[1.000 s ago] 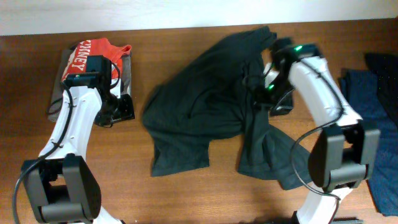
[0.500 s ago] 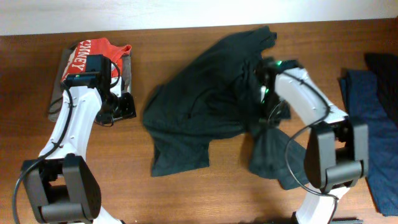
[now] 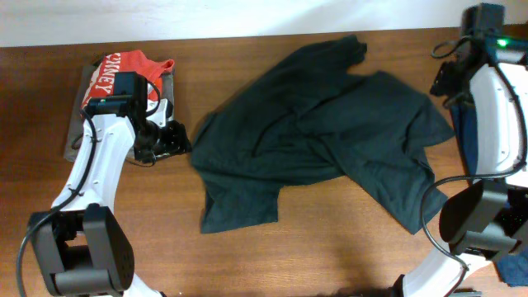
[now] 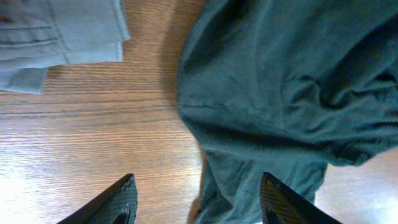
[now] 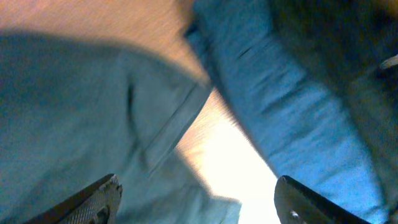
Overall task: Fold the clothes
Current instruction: 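Grasp the shirt's left corner with left gripper, right corner with right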
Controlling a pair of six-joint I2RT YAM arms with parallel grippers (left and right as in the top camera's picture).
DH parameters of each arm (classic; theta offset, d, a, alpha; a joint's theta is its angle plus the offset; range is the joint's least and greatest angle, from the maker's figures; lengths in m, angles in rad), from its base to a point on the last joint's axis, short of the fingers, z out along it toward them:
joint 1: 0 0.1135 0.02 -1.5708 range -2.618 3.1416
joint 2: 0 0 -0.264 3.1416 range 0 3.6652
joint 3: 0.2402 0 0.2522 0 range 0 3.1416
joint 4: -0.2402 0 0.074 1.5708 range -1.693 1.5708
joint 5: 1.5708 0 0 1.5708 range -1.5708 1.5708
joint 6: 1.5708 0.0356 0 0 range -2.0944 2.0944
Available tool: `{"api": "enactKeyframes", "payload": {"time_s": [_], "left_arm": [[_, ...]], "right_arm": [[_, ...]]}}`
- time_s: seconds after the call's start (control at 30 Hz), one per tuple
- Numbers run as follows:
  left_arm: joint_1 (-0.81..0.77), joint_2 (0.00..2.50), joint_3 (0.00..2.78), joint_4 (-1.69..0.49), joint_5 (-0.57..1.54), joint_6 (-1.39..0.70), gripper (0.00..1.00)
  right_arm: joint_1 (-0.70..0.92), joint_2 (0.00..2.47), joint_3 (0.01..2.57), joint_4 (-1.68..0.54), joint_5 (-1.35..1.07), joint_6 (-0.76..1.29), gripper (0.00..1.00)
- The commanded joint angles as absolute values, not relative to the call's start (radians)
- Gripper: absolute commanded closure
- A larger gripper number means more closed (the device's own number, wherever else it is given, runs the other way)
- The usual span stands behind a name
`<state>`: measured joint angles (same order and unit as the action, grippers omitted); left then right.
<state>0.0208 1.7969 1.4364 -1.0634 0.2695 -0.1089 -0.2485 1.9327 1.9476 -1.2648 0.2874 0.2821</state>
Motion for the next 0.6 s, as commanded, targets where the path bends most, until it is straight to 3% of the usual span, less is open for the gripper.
{"api": "enactKeyframes", "payload": {"time_s": [0.0, 0.13, 0.47, 0.53, 0.57], "left_arm": [[0.010, 1.784, 1.436, -1.083, 0.311, -0.073, 0.35], [-0.043, 1.785, 1.343, -1.079, 0.311, -0.074, 0.34], [-0.202, 1.785, 1.093, -0.949, 0.305, -0.074, 0.35], [-0.218, 1.785, 1.064, -0.903, 0.266, -0.075, 0.45], [-0.226, 1.785, 1.048, -0.875, 0.244, -0.074, 0.55]], "right_arm": [[-0.249, 1.917, 1.924, -1.342, -0.006, 0.285, 0.16], [-0.223, 1.917, 1.880, -1.440, -0.118, 0.199, 0.16], [-0.163, 1.917, 1.853, -1.485, -0.125, 0.191, 0.16], [-0.163, 1.917, 1.853, -1.486, -0.125, 0.191, 0.16], [-0.163, 1.917, 1.853, -1.489, -0.124, 0.191, 0.16]]}}
